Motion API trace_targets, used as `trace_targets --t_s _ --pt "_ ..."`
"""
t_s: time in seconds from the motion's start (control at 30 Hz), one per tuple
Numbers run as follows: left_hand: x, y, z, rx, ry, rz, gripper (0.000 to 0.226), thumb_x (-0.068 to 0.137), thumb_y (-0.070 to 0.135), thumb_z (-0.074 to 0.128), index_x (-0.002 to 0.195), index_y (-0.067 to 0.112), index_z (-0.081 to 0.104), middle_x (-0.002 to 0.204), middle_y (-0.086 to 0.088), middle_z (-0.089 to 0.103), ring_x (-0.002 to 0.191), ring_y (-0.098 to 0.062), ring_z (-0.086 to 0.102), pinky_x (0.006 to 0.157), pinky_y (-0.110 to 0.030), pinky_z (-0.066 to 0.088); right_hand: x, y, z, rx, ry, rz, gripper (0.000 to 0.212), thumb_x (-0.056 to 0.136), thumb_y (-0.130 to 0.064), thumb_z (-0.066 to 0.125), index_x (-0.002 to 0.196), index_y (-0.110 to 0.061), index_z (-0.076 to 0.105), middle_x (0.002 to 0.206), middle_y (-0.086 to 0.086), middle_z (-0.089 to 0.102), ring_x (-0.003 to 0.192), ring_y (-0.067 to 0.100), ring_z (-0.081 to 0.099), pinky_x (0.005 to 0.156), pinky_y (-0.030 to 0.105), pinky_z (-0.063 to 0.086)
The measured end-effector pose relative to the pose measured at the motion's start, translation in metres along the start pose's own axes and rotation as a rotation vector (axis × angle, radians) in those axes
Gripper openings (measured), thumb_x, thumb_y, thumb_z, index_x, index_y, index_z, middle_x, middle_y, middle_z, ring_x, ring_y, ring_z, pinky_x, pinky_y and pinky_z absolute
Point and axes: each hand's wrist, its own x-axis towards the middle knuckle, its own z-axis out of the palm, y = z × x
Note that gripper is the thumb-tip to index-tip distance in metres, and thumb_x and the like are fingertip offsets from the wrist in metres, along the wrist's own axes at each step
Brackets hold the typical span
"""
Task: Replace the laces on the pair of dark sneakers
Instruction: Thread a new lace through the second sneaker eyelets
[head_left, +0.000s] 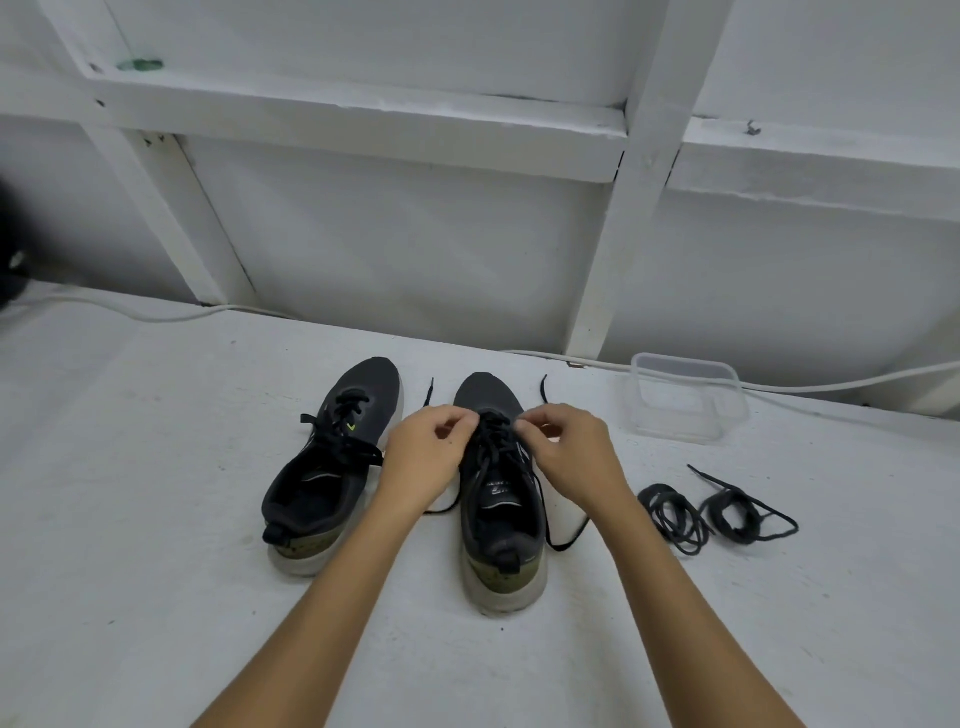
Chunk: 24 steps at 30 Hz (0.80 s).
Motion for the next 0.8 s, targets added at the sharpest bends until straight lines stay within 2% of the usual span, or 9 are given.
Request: trace_targets --t_s 0.07,0.13,0.23,0.33,0.43,0.47,0.57,0.67,0.8 --pt "0.006 0.002 0.002 0.069 -0.003 0.065 0.011 0.092 0.027 0.07 0.098 0.026 0.079 0.096 0.014 0.074 0.089 0.0 0.065 0.086 -0.018 0.05 0.007 -0.003 0.001 -0.064 -0.058 -0.045 0.01 0.094 -0.028 0.071 0.098 -0.024 0.079 0.095 -0.015 0.072 0.084 -0.003 0.064 0.073 0.004 0.041" --pt "0.01 0.002 0.004 0.154 0.006 0.085 0.012 0.09 0.029 0.073 0.099 0.027 0.08 0.096 0.013 0.074 0.085 0.002 0.061 0.075 -0.007 0.044 0.012 -0.005 0.002 -0.123 -0.114 -0.062 0.013 0.094 -0.027 0.071 0.103 -0.022 0.079 0.098 -0.012 0.07 0.087 0.001 0.063 0.075 0.007 0.04" --pt "0.016 0.003 0.006 0.228 0.008 0.079 0.015 0.09 0.033 0.073 0.102 0.028 0.08 0.097 0.012 0.076 0.08 0.005 0.058 0.062 0.001 0.036 0.019 -0.005 0.001 -0.179 -0.173 -0.066 0.014 0.095 -0.026 0.069 0.104 -0.024 0.08 0.091 -0.018 0.064 0.081 -0.002 0.059 0.069 0.003 0.036" --pt "0.02 0.006 0.007 0.261 -0.019 0.067 0.017 0.089 0.033 0.073 0.104 0.028 0.079 0.097 0.01 0.076 0.088 -0.001 0.064 0.065 -0.003 0.036 0.025 -0.007 0.0 -0.236 -0.212 -0.073 0.014 0.095 -0.025 0.069 0.103 -0.026 0.08 0.085 -0.02 0.059 0.075 -0.006 0.054 0.066 0.004 0.034" --pt "0.024 0.009 0.009 0.313 -0.052 0.059 0.011 0.091 0.028 0.069 0.096 0.026 0.078 0.094 0.008 0.075 0.088 -0.008 0.065 0.073 -0.019 0.046 0.029 -0.011 0.003 -0.281 -0.24 -0.075 0.012 0.096 -0.026 0.067 0.101 -0.025 0.078 0.087 -0.017 0.06 0.08 0.001 0.057 0.07 0.013 0.04" --pt "0.024 0.01 0.01 0.322 -0.069 0.062 0.008 0.092 0.027 0.068 0.093 0.025 0.076 0.091 0.008 0.073 0.087 -0.01 0.064 0.073 -0.02 0.046 0.029 -0.013 0.004 -0.292 -0.248 -0.064 0.011 0.096 -0.026 0.067 0.101 -0.024 0.076 0.088 -0.015 0.061 0.084 0.006 0.059 0.073 0.017 0.043" --pt "0.025 0.008 0.007 0.338 -0.112 0.095 0.009 0.095 0.024 0.064 0.088 0.027 0.068 0.08 0.013 0.064 0.075 -0.004 0.058 0.058 -0.006 0.037 0.031 -0.017 0.004 -0.303 -0.276 -0.045 0.01 0.096 -0.028 0.067 0.101 -0.024 0.075 0.092 -0.011 0.063 0.088 0.01 0.06 0.08 0.024 0.045" --pt "0.024 0.005 0.004 0.324 -0.143 0.123 0.008 0.096 0.023 0.062 0.089 0.026 0.067 0.081 0.014 0.061 0.072 0.002 0.054 0.061 -0.001 0.037 0.033 -0.02 0.002 -0.344 -0.319 -0.053 0.007 0.098 -0.025 0.062 0.096 -0.025 0.069 0.094 -0.006 0.065 0.087 0.014 0.06 0.077 0.027 0.045" --pt "0.024 0.003 0.003 0.299 -0.138 0.118 0.009 0.096 0.021 0.061 0.09 0.021 0.068 0.081 0.01 0.064 0.071 0.001 0.054 0.059 -0.004 0.037 0.034 -0.015 0.0 -0.322 -0.34 -0.052 0.009 0.101 -0.023 0.051 0.098 -0.02 0.06 0.092 -0.008 0.06 0.083 0.013 0.058 0.066 0.024 0.043"
